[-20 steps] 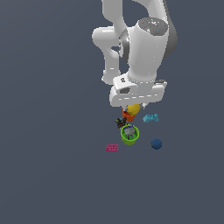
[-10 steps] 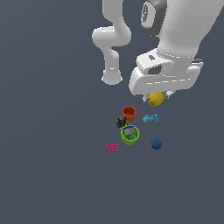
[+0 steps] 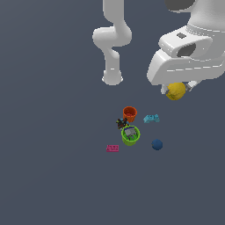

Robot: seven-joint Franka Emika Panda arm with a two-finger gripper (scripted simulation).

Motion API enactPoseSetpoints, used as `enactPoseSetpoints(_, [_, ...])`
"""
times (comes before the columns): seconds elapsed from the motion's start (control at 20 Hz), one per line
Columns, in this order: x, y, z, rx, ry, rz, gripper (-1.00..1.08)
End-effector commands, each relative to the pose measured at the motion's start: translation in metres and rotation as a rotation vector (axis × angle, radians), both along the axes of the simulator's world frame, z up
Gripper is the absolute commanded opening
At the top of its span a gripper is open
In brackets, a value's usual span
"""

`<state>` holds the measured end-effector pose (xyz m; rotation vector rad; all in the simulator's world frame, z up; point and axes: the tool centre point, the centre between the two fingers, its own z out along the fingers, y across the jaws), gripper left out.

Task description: Pick up a designated object from a clutter of objects.

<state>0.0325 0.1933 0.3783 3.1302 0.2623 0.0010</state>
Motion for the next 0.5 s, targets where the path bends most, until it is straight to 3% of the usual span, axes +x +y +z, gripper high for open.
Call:
enactPoseSetpoints(0.0, [0.003, 0.006, 0.008, 0.0, 0.0, -0.001, -1.0])
enactPoseSetpoints(0.45, [0.007, 0.013, 0.018, 0.001, 0.001, 0.0, -1.0])
